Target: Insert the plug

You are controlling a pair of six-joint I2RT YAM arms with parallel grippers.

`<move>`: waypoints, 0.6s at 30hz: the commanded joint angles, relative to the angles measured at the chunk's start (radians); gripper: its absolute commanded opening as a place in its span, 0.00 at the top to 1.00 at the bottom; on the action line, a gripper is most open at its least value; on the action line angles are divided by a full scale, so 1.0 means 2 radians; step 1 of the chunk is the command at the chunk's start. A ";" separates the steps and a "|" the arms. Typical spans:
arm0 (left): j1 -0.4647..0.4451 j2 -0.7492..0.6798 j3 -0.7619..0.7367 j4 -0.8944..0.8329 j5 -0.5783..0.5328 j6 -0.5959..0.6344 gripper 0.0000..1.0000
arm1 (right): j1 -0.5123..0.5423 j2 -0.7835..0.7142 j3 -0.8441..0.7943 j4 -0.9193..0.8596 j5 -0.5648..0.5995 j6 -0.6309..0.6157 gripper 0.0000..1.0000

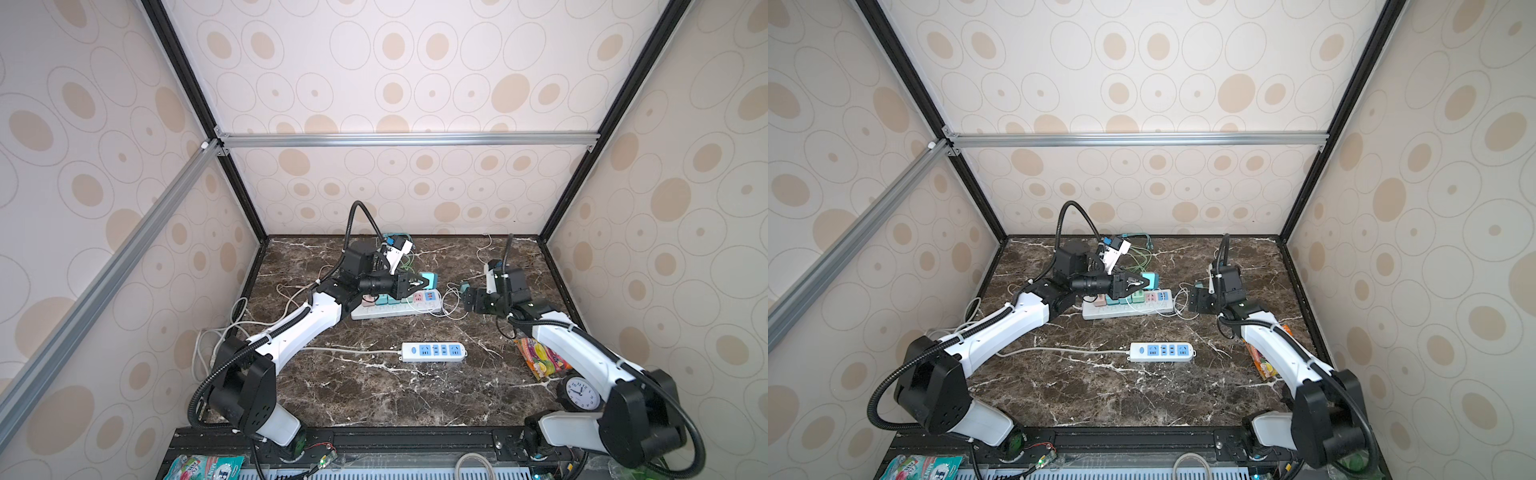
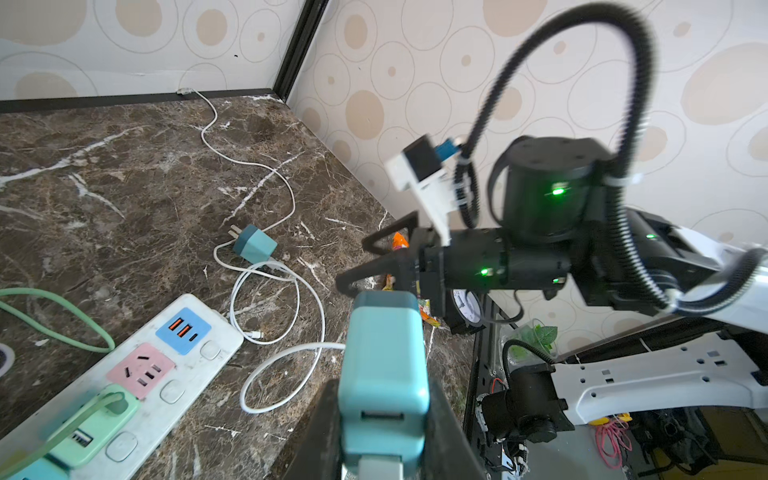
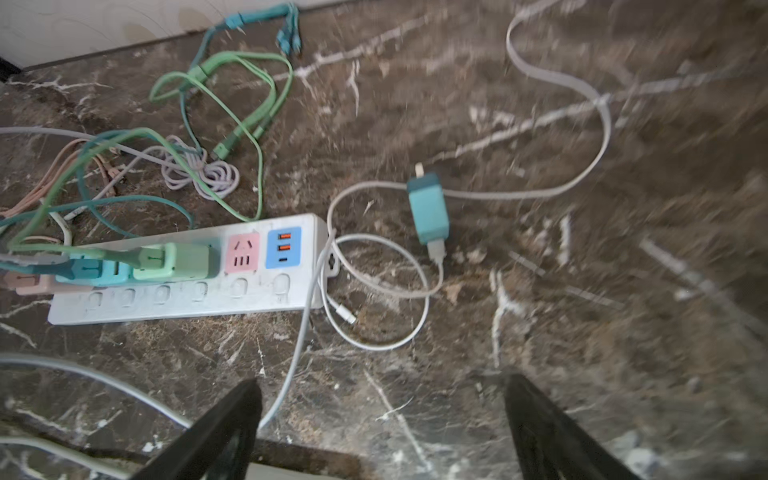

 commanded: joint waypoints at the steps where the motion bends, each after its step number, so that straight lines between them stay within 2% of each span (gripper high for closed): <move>1: 0.002 -0.009 0.008 0.023 0.011 -0.006 1.00 | 0.001 0.034 0.014 0.006 -0.044 0.116 0.11; 6: 0.003 -0.012 0.003 0.017 0.011 -0.003 1.00 | 0.002 0.076 0.025 0.051 -0.086 0.131 0.16; 10: 0.004 -0.016 -0.001 0.017 0.008 -0.002 1.00 | 0.002 0.079 0.022 0.064 -0.078 0.135 0.23; 16: 0.004 -0.018 -0.003 0.020 0.009 0.000 1.00 | 0.002 0.076 0.017 0.085 -0.073 0.130 0.45; 18: 0.004 -0.019 -0.003 0.019 0.009 0.001 1.00 | 0.003 0.074 0.017 0.097 -0.075 0.124 0.56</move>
